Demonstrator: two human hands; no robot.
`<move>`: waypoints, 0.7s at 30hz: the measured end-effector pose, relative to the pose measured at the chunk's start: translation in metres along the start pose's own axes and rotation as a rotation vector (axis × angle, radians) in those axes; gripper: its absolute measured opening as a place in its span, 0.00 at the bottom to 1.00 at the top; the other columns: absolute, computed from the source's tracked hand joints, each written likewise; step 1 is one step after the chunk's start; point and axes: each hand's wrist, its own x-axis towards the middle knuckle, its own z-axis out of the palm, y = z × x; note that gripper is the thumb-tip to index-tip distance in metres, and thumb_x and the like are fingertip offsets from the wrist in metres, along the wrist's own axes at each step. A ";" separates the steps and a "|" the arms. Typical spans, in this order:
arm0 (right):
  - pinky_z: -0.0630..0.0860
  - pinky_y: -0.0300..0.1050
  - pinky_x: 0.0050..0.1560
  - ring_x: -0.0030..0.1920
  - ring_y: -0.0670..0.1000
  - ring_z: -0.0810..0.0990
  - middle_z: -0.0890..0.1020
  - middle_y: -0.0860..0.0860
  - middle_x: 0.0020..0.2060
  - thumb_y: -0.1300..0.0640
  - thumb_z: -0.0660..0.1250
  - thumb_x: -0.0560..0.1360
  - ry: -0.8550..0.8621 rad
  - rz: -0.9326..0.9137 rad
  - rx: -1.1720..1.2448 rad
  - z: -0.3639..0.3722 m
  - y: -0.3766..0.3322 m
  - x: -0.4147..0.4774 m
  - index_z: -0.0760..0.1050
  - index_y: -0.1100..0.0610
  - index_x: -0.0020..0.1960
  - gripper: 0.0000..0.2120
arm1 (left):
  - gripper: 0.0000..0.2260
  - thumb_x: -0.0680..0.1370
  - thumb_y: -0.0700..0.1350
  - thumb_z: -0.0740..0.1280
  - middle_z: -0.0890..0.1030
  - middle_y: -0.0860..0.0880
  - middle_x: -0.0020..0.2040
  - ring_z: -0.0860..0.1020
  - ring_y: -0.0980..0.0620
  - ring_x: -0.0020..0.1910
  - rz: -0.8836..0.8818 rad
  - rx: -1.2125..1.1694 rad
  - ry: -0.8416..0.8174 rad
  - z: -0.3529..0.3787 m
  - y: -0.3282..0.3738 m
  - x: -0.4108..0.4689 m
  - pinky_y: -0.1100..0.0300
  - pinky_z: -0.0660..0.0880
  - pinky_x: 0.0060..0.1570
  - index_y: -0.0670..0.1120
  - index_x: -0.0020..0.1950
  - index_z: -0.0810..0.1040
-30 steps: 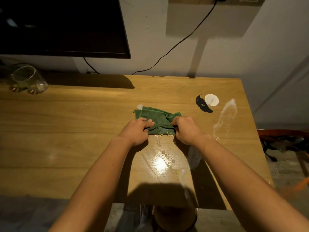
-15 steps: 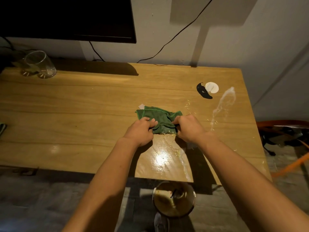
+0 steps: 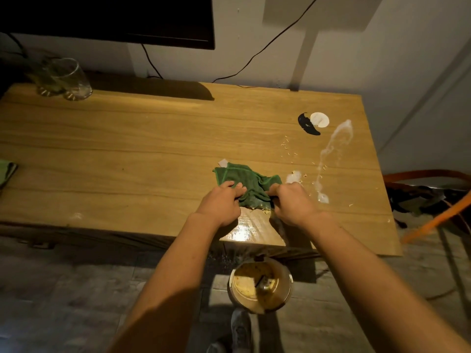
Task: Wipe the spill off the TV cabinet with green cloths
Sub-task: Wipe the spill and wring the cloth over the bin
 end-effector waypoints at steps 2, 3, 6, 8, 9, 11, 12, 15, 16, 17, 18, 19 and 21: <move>0.75 0.46 0.59 0.56 0.57 0.79 0.83 0.57 0.54 0.65 0.66 0.75 0.001 0.012 0.002 0.004 -0.001 -0.013 0.78 0.56 0.64 0.18 | 0.24 0.80 0.40 0.59 0.63 0.54 0.78 0.56 0.53 0.77 0.009 0.007 -0.002 0.005 0.002 -0.008 0.56 0.57 0.74 0.52 0.76 0.66; 0.74 0.46 0.60 0.56 0.57 0.79 0.83 0.57 0.54 0.65 0.66 0.75 -0.001 0.018 0.004 0.006 -0.001 -0.019 0.77 0.56 0.64 0.19 | 0.24 0.80 0.40 0.59 0.63 0.54 0.78 0.56 0.53 0.77 0.016 0.011 -0.003 0.007 0.003 -0.011 0.56 0.57 0.74 0.52 0.76 0.66; 0.74 0.46 0.61 0.56 0.57 0.79 0.83 0.58 0.54 0.65 0.66 0.75 -0.010 0.036 0.015 0.012 -0.001 -0.038 0.77 0.56 0.65 0.19 | 0.23 0.80 0.40 0.59 0.64 0.52 0.77 0.57 0.52 0.77 0.035 0.012 0.003 0.016 0.005 -0.022 0.57 0.58 0.73 0.51 0.75 0.67; 0.74 0.45 0.60 0.54 0.56 0.79 0.82 0.57 0.53 0.65 0.67 0.75 -0.017 0.048 0.033 0.016 -0.002 -0.051 0.77 0.55 0.65 0.19 | 0.23 0.80 0.40 0.59 0.64 0.52 0.77 0.57 0.52 0.77 0.043 0.010 -0.003 0.021 0.008 -0.030 0.56 0.59 0.73 0.51 0.75 0.67; 0.75 0.45 0.60 0.54 0.56 0.79 0.82 0.57 0.53 0.65 0.67 0.75 -0.018 0.050 0.039 0.019 -0.002 -0.057 0.77 0.55 0.65 0.19 | 0.23 0.80 0.40 0.59 0.64 0.53 0.77 0.57 0.52 0.77 0.046 0.012 -0.009 0.024 0.009 -0.035 0.56 0.59 0.73 0.51 0.75 0.67; 0.76 0.46 0.59 0.54 0.55 0.79 0.83 0.56 0.52 0.65 0.66 0.75 -0.018 0.053 0.036 0.023 -0.001 -0.068 0.77 0.54 0.64 0.18 | 0.23 0.80 0.40 0.59 0.64 0.53 0.77 0.57 0.52 0.77 0.059 0.015 -0.012 0.031 0.012 -0.045 0.55 0.60 0.73 0.51 0.75 0.67; 0.76 0.46 0.58 0.54 0.56 0.79 0.83 0.56 0.52 0.65 0.66 0.75 -0.020 0.054 0.027 0.024 -0.001 -0.075 0.77 0.54 0.64 0.18 | 0.23 0.80 0.41 0.59 0.64 0.53 0.77 0.58 0.52 0.77 0.067 0.014 -0.013 0.034 0.013 -0.050 0.55 0.59 0.73 0.51 0.75 0.67; 0.76 0.48 0.60 0.55 0.56 0.79 0.83 0.56 0.53 0.64 0.65 0.76 -0.027 0.060 0.029 0.029 -0.001 -0.093 0.77 0.54 0.64 0.18 | 0.23 0.80 0.41 0.59 0.64 0.53 0.77 0.57 0.52 0.77 0.086 0.011 -0.022 0.043 0.017 -0.066 0.55 0.60 0.73 0.51 0.75 0.67; 0.75 0.48 0.61 0.56 0.56 0.79 0.83 0.56 0.53 0.64 0.65 0.75 -0.024 0.064 0.038 0.031 -0.001 -0.098 0.77 0.53 0.65 0.19 | 0.23 0.80 0.41 0.59 0.64 0.53 0.77 0.58 0.52 0.77 0.088 0.009 -0.025 0.046 0.017 -0.071 0.54 0.61 0.73 0.51 0.75 0.67; 0.75 0.47 0.62 0.56 0.56 0.79 0.83 0.55 0.54 0.64 0.65 0.75 -0.020 0.066 0.041 0.033 -0.002 -0.102 0.77 0.53 0.65 0.19 | 0.23 0.80 0.41 0.59 0.64 0.54 0.77 0.58 0.53 0.77 0.089 0.008 -0.023 0.048 0.017 -0.076 0.53 0.62 0.73 0.52 0.75 0.68; 0.74 0.47 0.63 0.57 0.55 0.79 0.84 0.55 0.55 0.64 0.65 0.75 -0.014 0.065 0.039 0.035 -0.002 -0.106 0.78 0.53 0.64 0.19 | 0.23 0.80 0.41 0.59 0.65 0.54 0.77 0.59 0.52 0.77 0.092 0.003 -0.014 0.052 0.018 -0.081 0.52 0.63 0.73 0.52 0.75 0.68; 0.73 0.46 0.63 0.57 0.54 0.79 0.84 0.54 0.55 0.64 0.65 0.75 -0.005 0.064 0.039 0.037 -0.001 -0.109 0.79 0.52 0.63 0.19 | 0.23 0.80 0.41 0.60 0.65 0.54 0.77 0.60 0.52 0.76 0.095 -0.007 -0.003 0.056 0.019 -0.086 0.51 0.65 0.72 0.53 0.74 0.68; 0.74 0.46 0.62 0.56 0.53 0.80 0.84 0.52 0.55 0.63 0.65 0.75 0.017 0.068 0.072 0.041 0.000 -0.115 0.80 0.51 0.61 0.17 | 0.22 0.79 0.41 0.60 0.66 0.53 0.76 0.64 0.51 0.75 0.105 -0.039 0.014 0.066 0.021 -0.098 0.51 0.66 0.72 0.53 0.74 0.69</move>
